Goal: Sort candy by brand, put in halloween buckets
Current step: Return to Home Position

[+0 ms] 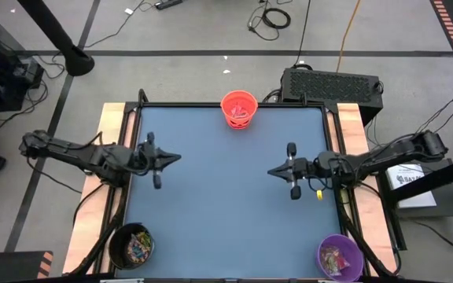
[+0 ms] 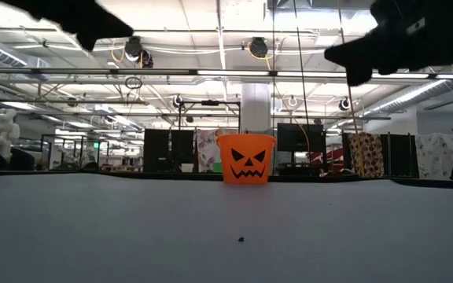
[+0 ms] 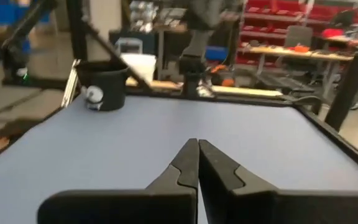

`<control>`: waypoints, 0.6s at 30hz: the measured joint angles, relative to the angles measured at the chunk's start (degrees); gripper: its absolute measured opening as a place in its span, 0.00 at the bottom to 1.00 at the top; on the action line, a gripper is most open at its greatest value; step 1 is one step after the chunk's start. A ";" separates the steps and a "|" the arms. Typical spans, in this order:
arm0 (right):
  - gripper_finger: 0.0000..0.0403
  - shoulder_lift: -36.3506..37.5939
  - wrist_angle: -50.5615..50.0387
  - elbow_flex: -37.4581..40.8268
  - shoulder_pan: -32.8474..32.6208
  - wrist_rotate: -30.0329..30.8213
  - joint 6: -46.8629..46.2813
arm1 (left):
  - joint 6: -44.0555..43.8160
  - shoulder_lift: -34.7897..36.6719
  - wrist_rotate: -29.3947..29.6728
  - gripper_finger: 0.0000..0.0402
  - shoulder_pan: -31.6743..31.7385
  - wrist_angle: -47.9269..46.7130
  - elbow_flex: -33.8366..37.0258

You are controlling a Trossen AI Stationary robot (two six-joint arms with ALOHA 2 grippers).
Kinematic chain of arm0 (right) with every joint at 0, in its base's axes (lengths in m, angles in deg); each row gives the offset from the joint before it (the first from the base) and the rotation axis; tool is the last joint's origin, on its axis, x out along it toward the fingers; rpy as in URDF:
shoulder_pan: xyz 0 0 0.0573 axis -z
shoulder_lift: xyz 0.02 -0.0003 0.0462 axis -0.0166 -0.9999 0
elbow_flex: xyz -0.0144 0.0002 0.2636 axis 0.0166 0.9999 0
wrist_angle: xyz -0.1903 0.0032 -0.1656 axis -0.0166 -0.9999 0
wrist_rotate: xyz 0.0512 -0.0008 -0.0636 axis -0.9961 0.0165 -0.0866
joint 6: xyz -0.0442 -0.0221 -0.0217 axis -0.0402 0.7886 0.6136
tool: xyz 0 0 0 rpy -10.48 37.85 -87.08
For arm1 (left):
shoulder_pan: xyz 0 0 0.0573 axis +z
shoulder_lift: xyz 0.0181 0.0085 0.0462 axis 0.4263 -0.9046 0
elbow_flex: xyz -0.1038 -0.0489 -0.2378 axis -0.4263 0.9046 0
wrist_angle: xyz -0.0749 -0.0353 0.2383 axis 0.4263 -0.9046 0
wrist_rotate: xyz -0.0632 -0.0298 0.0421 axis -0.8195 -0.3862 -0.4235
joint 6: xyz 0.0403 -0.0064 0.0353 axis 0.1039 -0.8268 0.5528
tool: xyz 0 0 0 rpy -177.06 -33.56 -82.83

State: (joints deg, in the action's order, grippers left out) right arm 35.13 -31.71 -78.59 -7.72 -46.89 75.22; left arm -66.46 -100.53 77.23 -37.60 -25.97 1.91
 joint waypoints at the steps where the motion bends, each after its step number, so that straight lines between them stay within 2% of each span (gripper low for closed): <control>1: 0.00 0.03 2.34 1.33 0.05 0.98 -0.61 | 0.18 1.36 -0.98 0.01 -0.37 2.71 2.46; 4: 0.00 0.09 6.57 4.21 0.07 3.83 -2.06 | 0.69 3.99 -3.32 0.01 -1.14 10.76 10.01; 10: 0.00 0.09 5.86 5.84 0.08 4.06 -2.23 | 3.40 4.87 -4.99 0.01 -2.02 28.89 22.50; 15: 0.00 0.09 4.46 5.88 1.40 4.08 0.06 | 3.42 5.38 -8.73 0.01 -2.02 31.71 25.39; 18: 0.00 0.09 3.37 5.88 2.74 3.72 0.25 | 3.04 5.43 -9.00 0.01 -2.02 31.65 27.02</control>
State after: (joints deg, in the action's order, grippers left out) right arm 35.22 -28.34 -72.71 -4.98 -43.18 75.47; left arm -63.42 -95.11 68.23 -39.62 5.68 28.93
